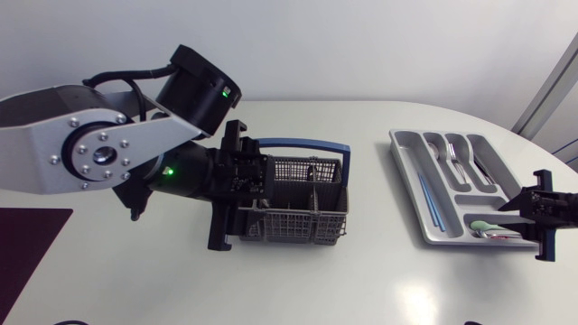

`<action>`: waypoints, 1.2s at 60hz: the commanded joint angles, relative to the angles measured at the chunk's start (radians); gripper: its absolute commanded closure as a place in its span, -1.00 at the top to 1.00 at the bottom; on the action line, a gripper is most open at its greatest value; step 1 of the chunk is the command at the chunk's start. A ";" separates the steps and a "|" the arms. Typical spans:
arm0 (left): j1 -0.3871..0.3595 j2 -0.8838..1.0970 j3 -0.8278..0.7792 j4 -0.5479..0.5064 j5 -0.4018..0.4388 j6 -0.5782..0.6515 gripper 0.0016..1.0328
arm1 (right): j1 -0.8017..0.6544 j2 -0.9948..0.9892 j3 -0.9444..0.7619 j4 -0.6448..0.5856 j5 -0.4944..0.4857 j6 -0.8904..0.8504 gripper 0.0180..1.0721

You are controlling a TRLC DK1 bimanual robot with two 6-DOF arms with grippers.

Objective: Unload the cutlery basket into the drawer organizer.

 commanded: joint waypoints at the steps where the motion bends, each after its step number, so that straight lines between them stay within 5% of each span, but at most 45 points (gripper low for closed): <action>1: -0.008 0.026 -0.027 -0.006 -0.013 0.061 0.44 | 0.006 -0.091 -0.041 -0.034 -0.041 0.020 0.00; 21: -0.034 0.063 -0.015 -0.043 -0.088 0.198 0.42 | 0.049 -0.265 -0.184 -0.082 -0.215 0.128 0.09; 27: -0.034 0.089 0.017 -0.070 -0.101 0.253 0.28 | 0.069 -0.283 -0.222 -0.076 -0.242 0.151 0.09; 47: -0.031 0.208 0.157 -0.133 -0.124 0.313 0.15 | 0.155 -0.329 -0.360 -0.010 -0.262 0.214 0.09; 57: -0.028 0.265 0.258 -0.238 -0.125 0.369 -0.26 | 0.162 -0.340 -0.382 -0.010 -0.271 0.217 0.09; 72: -0.027 0.276 0.284 -0.255 -0.127 0.377 -0.25 | 0.193 -0.361 -0.412 0.010 -0.273 0.267 0.09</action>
